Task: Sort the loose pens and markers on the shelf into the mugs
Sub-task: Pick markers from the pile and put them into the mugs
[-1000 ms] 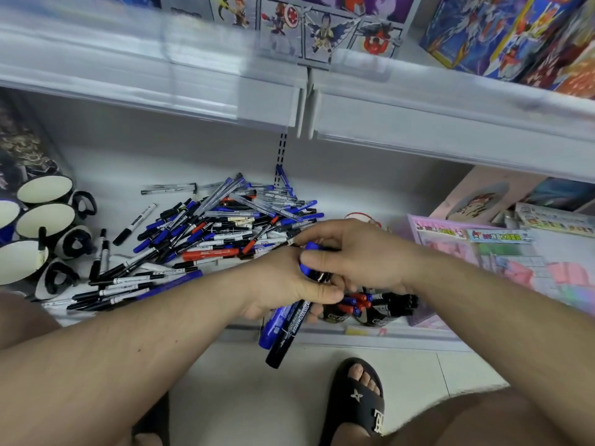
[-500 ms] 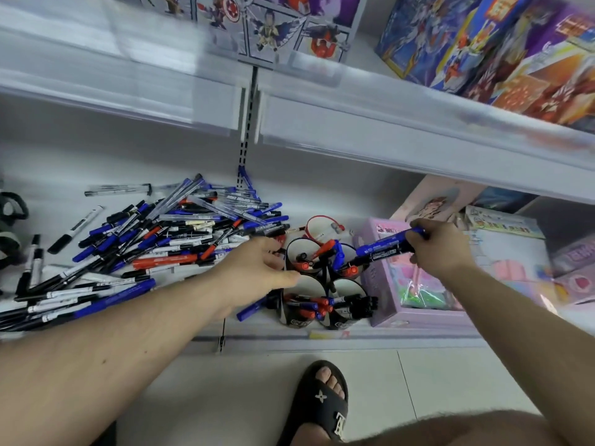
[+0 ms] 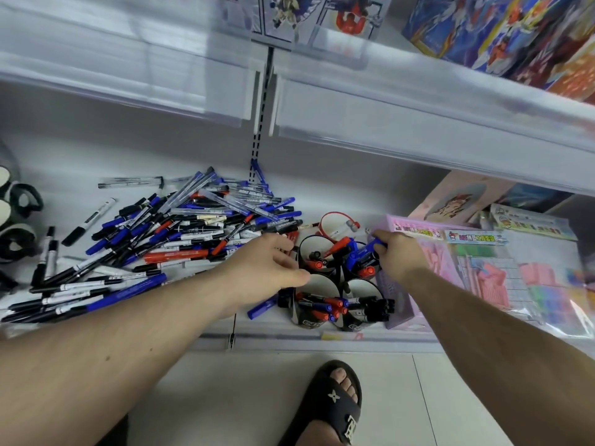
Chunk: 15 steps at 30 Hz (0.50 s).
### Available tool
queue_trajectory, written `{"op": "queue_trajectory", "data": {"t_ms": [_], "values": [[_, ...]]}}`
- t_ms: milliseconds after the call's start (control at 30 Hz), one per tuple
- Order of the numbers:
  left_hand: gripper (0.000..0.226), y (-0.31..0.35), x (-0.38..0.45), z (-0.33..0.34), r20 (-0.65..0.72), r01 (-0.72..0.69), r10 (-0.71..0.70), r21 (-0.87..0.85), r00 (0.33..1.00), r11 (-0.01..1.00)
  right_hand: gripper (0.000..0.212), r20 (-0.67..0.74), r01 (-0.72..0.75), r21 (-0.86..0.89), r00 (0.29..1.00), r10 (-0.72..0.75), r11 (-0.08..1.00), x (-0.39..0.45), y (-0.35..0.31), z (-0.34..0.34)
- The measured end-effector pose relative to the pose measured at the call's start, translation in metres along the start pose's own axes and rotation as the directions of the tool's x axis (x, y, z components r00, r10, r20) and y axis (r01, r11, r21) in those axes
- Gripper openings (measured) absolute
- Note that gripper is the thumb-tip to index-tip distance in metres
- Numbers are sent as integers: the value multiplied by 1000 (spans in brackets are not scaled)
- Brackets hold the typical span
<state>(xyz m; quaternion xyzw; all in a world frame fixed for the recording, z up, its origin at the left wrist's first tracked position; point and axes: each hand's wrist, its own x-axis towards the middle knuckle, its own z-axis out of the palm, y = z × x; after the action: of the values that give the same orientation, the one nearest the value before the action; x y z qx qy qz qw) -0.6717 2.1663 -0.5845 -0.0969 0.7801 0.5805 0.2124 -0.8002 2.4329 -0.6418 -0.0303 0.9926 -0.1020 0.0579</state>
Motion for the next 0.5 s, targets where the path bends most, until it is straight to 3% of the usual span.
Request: {"op": "queue_trajectory", "data": {"t_ms": [167,267,367,500], "values": [[60,-5,1,-3,-3,11,-11,13,1000,1000,43,45,-25,-104,999,30,994,7,1,32],[60,-8,1,-6,-4,22,-21,20,1000,1000,53,156,-8,-209,987,41,978,6,-2,53],[60,-10,0,-9,-7,35,-35,12,999,999,71,233,-39,-207,968,88,978,8,-7,61],[60,-9,-5,-16,3,53,-53,3,999,999,74,265,-61,-206,957,116,977,10,-10,45]]}}
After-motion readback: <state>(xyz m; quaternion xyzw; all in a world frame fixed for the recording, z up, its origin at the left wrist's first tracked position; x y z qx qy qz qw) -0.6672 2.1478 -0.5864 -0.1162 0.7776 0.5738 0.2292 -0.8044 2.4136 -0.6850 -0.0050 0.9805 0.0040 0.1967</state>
